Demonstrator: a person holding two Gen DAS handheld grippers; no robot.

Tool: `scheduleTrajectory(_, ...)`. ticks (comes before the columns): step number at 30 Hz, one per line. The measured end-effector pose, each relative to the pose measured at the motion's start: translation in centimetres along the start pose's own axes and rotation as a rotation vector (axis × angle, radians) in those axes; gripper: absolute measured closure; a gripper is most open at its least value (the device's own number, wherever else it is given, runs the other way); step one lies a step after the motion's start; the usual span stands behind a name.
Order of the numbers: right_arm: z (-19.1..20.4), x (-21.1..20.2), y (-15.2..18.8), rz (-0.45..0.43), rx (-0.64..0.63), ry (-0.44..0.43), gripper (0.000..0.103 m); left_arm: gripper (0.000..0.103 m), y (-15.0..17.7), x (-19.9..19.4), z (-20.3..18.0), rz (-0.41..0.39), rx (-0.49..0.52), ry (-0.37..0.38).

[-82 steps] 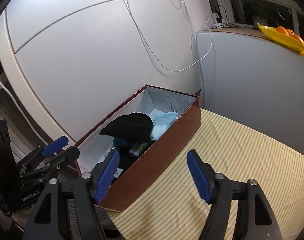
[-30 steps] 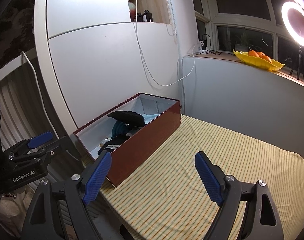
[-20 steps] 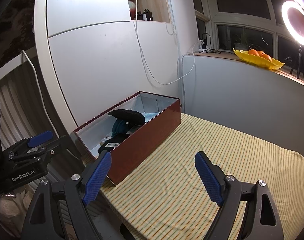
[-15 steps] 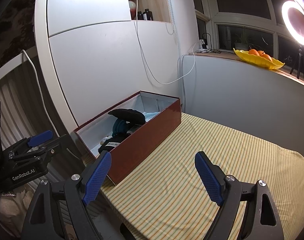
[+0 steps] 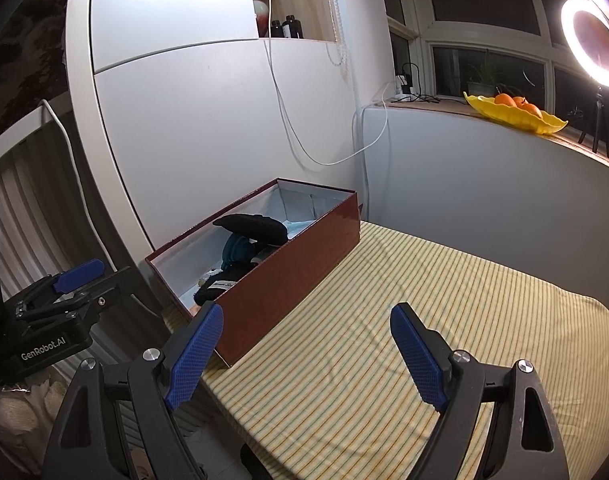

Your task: Organize soft objects

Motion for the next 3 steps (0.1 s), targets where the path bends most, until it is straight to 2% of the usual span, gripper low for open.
scheduleTrajectory(3,-0.11,-0.04,0.13,0.003,0.004,-0.001,0.02,0.023,0.04,-0.06,-0.15,0.0,0.001,-0.003)
Point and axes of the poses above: each gripper's, at about its wrist camera, not at the fingertips, and x roughly the way its jaws point, z to its left, y to its underside, the point moved 1 cm from there along x, roughly the way its jaws point
